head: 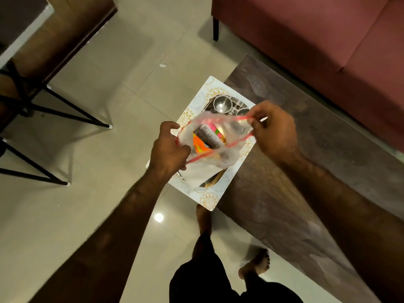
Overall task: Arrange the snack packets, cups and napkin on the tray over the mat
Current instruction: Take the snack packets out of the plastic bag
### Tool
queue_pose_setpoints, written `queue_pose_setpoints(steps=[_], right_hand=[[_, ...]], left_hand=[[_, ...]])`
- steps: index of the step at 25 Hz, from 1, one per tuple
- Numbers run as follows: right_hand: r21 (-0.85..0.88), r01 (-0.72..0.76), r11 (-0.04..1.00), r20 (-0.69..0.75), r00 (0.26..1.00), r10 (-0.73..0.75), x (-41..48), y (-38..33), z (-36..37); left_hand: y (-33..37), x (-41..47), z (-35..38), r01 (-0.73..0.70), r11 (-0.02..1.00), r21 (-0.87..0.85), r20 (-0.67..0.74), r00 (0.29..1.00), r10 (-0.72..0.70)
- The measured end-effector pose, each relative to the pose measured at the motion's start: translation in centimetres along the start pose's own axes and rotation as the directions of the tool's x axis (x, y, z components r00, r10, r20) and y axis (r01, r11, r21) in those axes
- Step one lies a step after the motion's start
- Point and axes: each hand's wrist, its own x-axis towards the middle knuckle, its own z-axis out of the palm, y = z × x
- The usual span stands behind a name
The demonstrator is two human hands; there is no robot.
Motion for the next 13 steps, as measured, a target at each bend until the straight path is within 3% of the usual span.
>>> queue_pose_setpoints(steps=[2,4,8,11,13], right_hand=[[0.065,-0.056,0.996,-0.054,0.997,0.060,0.8,-0.7,-0.9],[0.104,-0.056,0.993,-0.057,0.996,0.062,1.1,-1.6,-1.4],[0.068,0.025,0.997,-0.015,1.000,-0.024,-0.8,-3.0,-1.9],[-0.135,0.261,0.956,-0.087,0.958,-0.274,-2.7,-4.3,-2.9],[-0.184,0.376,0.908,0.100,0.926,-0.363,-3.2,-5.4,-2.2]], left_hand=[[-0.3,-0.7,-0.7,-0.104,0.960,0.260,0.048,0.994,0.094],[-0.2,-1.5,-0.7,-0.201,0.896,0.395,0.142,0.977,0.156],[0.9,-2.4,0.2,-0.163,0.920,0.356,0.128,0.984,0.124],[1.4,-2.5,0.8,-0.166,0.926,0.339,0.073,0.986,0.151],[1.5,-2.7,1.1,-0.172,0.932,0.319,0.052,0.985,0.164]])
